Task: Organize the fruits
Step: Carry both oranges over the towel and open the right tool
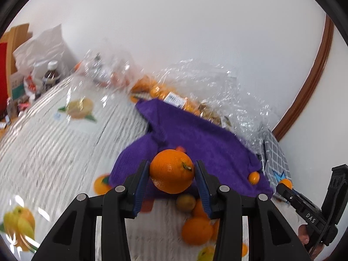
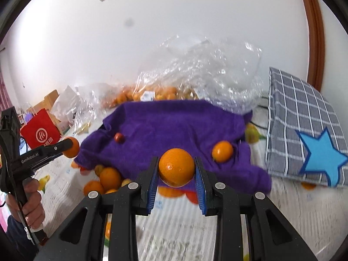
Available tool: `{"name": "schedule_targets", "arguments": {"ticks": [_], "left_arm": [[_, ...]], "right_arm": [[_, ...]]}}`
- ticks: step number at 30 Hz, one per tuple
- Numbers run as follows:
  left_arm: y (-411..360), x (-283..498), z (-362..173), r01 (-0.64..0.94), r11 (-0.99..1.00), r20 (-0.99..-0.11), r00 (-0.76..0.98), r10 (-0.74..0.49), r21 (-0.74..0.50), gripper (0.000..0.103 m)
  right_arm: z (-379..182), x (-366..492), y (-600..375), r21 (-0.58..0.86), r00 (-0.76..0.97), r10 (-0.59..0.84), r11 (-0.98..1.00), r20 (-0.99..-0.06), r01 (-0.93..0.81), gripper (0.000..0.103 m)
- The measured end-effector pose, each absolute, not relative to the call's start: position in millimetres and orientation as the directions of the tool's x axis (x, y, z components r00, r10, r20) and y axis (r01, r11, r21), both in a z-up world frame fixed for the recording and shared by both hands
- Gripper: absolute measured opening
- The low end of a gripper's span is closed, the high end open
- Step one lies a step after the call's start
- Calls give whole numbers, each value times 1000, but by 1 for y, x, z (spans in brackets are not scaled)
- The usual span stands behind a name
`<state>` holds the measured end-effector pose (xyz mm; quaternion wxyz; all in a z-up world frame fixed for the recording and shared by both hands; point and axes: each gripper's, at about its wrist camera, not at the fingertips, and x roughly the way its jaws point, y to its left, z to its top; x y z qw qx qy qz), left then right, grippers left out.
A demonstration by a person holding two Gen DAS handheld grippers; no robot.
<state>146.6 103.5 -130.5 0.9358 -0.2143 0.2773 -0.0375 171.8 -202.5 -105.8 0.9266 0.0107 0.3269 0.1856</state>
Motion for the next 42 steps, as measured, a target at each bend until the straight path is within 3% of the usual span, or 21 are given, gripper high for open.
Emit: {"name": "schedule_targets", "arguments": {"ticks": [10, 16, 29, 42], "left_arm": [[93, 209, -102, -37, 911, -470, 865, -177, -412, 40], [90, 246, -117, -57, 901, -480, 860, -174, -430, 40], [85, 271, -154, -63, 907, -563, 801, -203, -416, 40], [80, 276, -162, -60, 921, -585, 788, -193, -385, 40]], "right_arm": [[-75, 223, -199, 127, 767, 350, 933, -538, -337, 31], [-69, 253, -200, 139, 789, 343, 938, -510, -318, 31], [-132, 290, -210, 156, 710, 301, 952, -637, -263, 31], [-162, 303, -203, 163, 655, 290, 955, -698, -250, 31]]}}
